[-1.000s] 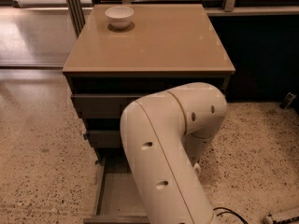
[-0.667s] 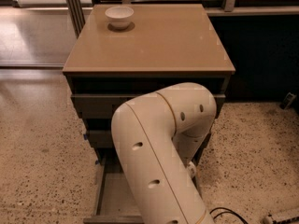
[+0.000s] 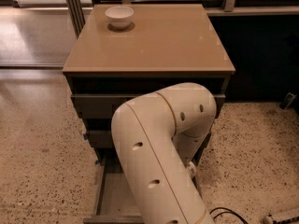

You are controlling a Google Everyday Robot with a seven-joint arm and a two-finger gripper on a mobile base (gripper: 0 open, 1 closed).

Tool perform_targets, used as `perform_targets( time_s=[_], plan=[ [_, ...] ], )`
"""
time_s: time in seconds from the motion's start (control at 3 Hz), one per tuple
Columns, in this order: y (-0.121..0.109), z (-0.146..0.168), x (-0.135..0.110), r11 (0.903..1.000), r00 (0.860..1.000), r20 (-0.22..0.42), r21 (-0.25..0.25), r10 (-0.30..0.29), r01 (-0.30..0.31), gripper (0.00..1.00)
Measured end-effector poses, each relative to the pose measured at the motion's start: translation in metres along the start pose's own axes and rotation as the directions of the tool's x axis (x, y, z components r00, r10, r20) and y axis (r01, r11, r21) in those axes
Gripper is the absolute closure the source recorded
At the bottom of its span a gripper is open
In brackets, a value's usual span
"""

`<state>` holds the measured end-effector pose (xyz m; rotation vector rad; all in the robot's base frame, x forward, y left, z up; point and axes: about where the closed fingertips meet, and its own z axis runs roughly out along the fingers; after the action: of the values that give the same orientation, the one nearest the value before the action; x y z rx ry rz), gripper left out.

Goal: Place blue plastic bottle into bottom drawer

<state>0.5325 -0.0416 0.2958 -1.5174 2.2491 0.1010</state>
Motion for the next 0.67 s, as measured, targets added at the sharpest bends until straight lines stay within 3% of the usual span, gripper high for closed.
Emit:
perform_targets(
  time_s=[0.33, 0.67],
  plan=[
    [0.0, 0.0, 0.0, 1.0, 1.0, 0.0, 0.0, 0.0, 0.0, 0.43],
    [0.0, 0.0, 0.0, 1.0, 1.0, 0.0, 0.0, 0.0, 0.0, 0.2]
  ],
)
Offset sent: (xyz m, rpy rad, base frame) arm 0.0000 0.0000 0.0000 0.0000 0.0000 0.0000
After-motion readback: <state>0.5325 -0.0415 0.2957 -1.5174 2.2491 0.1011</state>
